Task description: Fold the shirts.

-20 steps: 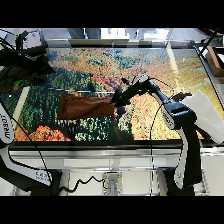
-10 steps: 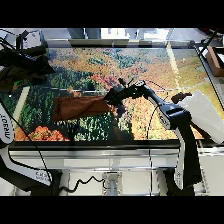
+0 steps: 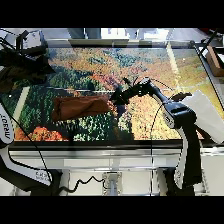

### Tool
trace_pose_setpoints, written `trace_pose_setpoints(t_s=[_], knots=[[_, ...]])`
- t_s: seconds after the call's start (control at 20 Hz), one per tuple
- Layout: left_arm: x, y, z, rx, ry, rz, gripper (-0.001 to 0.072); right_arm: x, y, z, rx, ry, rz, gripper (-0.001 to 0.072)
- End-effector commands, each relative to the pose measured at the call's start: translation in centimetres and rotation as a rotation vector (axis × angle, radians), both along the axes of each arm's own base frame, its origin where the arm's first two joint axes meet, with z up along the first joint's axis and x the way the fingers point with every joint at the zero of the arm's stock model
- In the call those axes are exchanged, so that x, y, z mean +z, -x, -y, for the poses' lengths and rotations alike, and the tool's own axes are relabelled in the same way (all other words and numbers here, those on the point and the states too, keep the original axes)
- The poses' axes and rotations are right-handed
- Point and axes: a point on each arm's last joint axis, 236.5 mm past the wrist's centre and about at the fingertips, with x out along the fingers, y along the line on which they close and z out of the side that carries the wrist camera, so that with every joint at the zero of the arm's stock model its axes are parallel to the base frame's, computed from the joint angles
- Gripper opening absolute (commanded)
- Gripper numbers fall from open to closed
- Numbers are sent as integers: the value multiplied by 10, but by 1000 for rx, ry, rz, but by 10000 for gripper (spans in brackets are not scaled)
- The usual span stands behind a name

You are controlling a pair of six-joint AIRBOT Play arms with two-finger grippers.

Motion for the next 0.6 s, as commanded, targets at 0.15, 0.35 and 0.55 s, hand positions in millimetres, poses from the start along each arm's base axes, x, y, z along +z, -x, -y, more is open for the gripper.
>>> trace_pose_setpoints(t_s=[0.15,0.35,0.55], knots=[[1,-1,1,0,5,5,15,-10,-2,4,-13,59,1,436],[3,-1,5,-9,24,10,15,-10,-12,-15,-87,-41,-34,443],[3,-1,5,-14,21,14,15,-11,-15,-36,-122,-125,-52,443]])
